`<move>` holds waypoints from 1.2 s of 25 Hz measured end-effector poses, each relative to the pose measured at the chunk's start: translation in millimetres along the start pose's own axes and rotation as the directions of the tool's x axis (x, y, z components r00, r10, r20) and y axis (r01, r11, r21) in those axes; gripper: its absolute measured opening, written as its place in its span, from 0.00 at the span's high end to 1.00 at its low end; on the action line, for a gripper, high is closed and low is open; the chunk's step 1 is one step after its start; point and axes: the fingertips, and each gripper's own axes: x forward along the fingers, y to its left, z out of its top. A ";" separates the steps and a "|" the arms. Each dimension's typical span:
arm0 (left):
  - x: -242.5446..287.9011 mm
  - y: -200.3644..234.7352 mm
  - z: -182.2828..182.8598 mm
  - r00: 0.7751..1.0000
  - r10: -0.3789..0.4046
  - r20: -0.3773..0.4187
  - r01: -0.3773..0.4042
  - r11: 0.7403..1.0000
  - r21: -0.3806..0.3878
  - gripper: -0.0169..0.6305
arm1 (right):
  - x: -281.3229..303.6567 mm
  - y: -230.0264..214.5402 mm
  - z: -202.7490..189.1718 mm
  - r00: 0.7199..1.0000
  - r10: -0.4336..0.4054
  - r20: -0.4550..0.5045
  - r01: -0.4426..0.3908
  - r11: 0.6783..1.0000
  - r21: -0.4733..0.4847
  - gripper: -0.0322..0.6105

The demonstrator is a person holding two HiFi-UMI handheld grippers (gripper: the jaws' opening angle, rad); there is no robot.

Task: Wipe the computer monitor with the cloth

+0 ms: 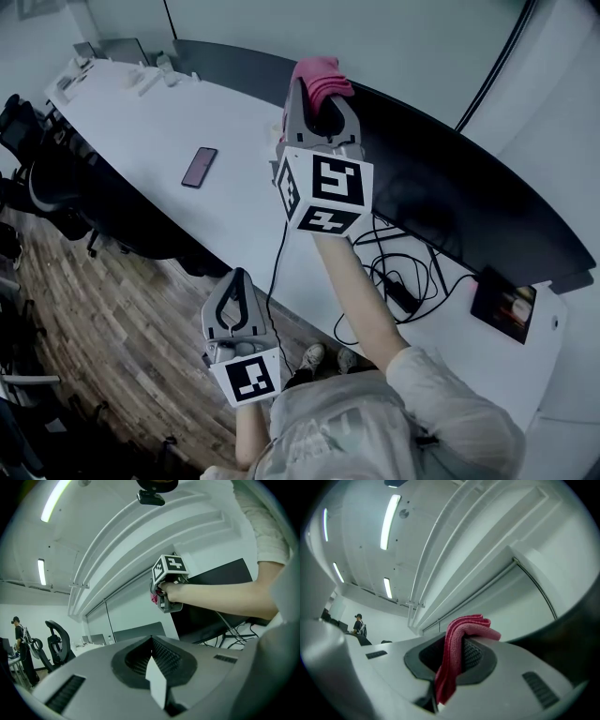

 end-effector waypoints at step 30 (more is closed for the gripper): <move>-6.0 -42.8 16.6 0.994 -0.084 0.068 0.086 0.996 -0.029 0.97 | -5.6 -37.4 -13.4 0.865 -0.080 -0.495 -0.480 0.155 -0.864 0.86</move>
